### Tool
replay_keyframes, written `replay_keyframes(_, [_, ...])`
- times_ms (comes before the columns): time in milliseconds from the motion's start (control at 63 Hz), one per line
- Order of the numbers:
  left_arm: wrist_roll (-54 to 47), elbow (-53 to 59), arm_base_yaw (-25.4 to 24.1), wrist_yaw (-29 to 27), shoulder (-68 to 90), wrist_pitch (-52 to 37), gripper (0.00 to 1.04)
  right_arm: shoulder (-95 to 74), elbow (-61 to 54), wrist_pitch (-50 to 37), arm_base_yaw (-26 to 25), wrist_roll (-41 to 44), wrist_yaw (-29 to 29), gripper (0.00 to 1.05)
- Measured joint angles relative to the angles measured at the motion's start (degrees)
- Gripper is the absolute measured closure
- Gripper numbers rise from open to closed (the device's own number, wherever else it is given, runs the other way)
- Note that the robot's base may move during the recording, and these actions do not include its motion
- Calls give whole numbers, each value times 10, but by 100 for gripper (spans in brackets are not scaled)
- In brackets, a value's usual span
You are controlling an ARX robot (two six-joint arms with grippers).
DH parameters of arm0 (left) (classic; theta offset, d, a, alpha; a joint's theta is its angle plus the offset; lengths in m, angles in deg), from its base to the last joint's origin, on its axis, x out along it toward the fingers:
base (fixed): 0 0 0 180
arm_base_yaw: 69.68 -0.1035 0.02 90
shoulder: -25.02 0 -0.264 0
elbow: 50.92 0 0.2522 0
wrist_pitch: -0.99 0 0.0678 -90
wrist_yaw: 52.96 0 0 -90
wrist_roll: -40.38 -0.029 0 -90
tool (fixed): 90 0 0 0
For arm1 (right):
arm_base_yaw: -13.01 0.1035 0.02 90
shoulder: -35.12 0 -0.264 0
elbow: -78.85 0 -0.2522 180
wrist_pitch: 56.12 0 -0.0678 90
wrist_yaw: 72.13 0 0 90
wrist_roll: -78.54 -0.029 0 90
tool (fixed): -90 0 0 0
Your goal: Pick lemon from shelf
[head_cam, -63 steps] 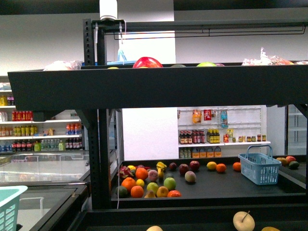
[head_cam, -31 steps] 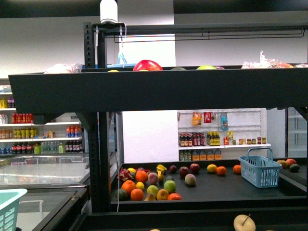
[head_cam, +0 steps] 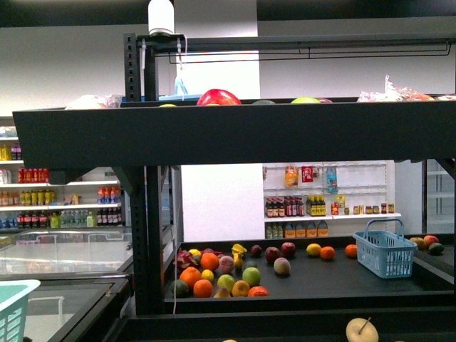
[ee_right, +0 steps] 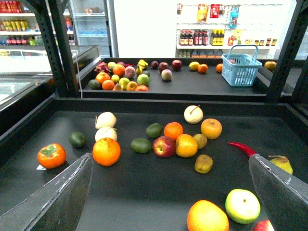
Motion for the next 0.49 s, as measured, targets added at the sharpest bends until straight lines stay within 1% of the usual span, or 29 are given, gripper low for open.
replay_keyframes(492, [0,0,0,0,0,0,8,0,0,0,0,0,0,7])
